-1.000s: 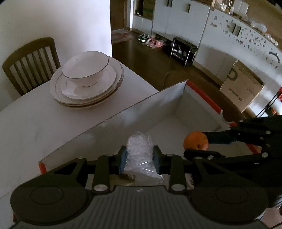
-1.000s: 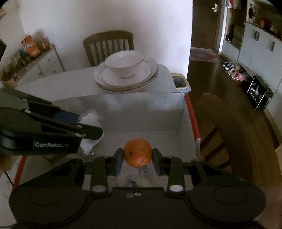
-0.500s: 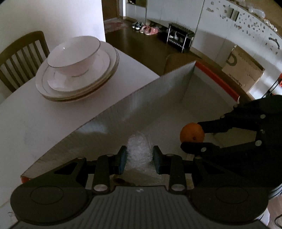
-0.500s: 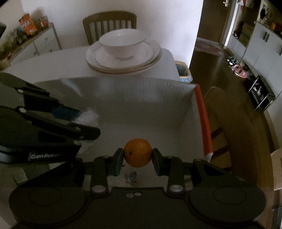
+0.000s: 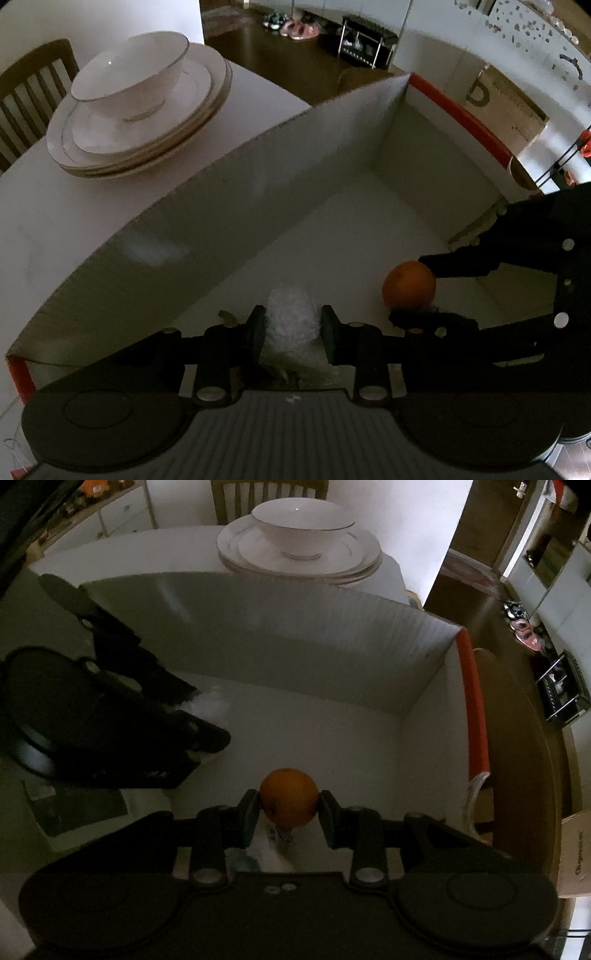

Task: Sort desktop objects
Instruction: 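Lower the orange and plastic bag into the box and open both tools, then withdraw both open tools from the box back over the table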

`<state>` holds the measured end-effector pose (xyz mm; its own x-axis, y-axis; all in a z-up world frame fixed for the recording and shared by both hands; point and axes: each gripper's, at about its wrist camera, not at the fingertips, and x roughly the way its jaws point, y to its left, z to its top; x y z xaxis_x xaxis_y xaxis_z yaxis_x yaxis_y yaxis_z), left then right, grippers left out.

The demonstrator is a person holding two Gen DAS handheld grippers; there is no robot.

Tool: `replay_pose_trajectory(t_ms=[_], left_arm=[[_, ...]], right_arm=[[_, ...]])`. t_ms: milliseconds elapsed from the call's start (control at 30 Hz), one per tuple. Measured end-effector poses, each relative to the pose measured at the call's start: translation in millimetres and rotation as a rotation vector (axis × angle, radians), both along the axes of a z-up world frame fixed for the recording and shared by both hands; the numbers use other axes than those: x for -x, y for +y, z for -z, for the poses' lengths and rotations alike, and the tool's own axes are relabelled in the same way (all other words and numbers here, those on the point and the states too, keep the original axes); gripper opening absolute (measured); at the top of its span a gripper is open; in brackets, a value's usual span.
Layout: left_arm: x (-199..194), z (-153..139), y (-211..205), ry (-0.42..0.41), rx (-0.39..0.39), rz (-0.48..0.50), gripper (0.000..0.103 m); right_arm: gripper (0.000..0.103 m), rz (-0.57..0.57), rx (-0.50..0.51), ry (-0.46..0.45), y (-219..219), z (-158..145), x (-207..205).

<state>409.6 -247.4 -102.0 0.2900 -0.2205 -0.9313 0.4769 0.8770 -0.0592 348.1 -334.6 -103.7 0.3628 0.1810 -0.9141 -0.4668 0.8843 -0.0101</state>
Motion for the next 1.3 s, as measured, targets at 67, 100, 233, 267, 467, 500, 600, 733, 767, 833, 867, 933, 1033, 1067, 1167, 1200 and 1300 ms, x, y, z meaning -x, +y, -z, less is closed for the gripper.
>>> replay_pose_trajectory(t_ms=[67, 100, 233, 267, 467, 500, 600, 733, 767, 833, 867, 933, 1033, 1067, 1167, 1200, 1300], left_arm=[[-1.5, 1.8, -1.2, 0.010, -0.009, 0.002, 0.030], [-0.4, 2.3, -0.9, 0.012, -0.014, 0.003, 0.030], [-1.0, 1.4, 0.9, 0.006, -0.012, 0.004, 0.030], [0.8, 2.4, 0.0, 0.004, -0.011, 0.001, 0.030], [7.0, -6.4, 5.5, -0.023, 0.011, -0.006, 0.030], [8.1, -9.0, 6.6, -0.031, 0.016, -0.008, 0.030], [10.1, -15.1, 10.2, -0.045, 0.033, -0.015, 0.030], [17.8, -22.9, 11.2, -0.068, 0.038, -0.019, 0.030], [19.5, -25.5, 11.7, -0.076, 0.039, -0.019, 0.030], [22.8, -31.2, 12.0, -0.091, 0.043, -0.017, 0.031], [25.4, -32.5, 9.5, -0.099, 0.044, -0.018, 0.031], [28.5, -40.2, 10.3, -0.114, 0.053, -0.023, 0.031], [34.2, -49.6, 14.7, -0.122, 0.069, -0.029, 0.031], [37.1, -52.5, 15.7, -0.125, 0.072, -0.031, 0.031], [41.8, -58.7, 19.3, -0.133, 0.081, -0.035, 0.031], [44.5, -61.4, 19.9, -0.135, 0.085, -0.037, 0.031], [54.9, -69.1, 22.1, -0.149, 0.098, -0.041, 0.031]], right_arm=[[0.034, 0.001, 0.001, 0.003, 0.6, 0.0, -1.0], [0.034, 0.001, 0.005, 0.005, 1.4, 0.3, -1.4], [0.041, -0.007, 0.010, -0.003, 3.0, -2.1, -0.8], [0.042, -0.010, 0.013, -0.008, 2.7, -1.9, 1.1], [0.052, -0.030, 0.004, -0.041, -0.1, -8.8, 5.7], [0.055, -0.033, -0.001, -0.046, -0.8, -11.2, 6.0], [0.060, -0.035, -0.021, -0.064, -4.2, -18.4, 8.5], [0.067, -0.030, -0.047, -0.095, -10.0, -29.1, 15.8], [0.067, -0.030, -0.051, -0.100, -10.9, -31.8, 17.5], [0.069, -0.026, -0.062, -0.112, -13.5, -37.7, 20.0], [0.070, -0.024, -0.070, -0.115, -14.4, -39.9, 21.5], [0.071, -0.014, -0.085, -0.121, -17.8, -45.4, 23.3], [0.073, -0.009, -0.106, -0.131, -20.9, -51.6, 26.5], [0.073, -0.007, -0.113, -0.135, -21.4, -53.4, 27.7], [0.075, -0.006, -0.128, -0.147, -22.5, -60.3, 36.0], [0.076, -0.004, -0.133, -0.151, -23.1, -62.5, 37.9], [0.081, -0.001, -0.148, -0.163, -25.8, -68.2, 46.0]])
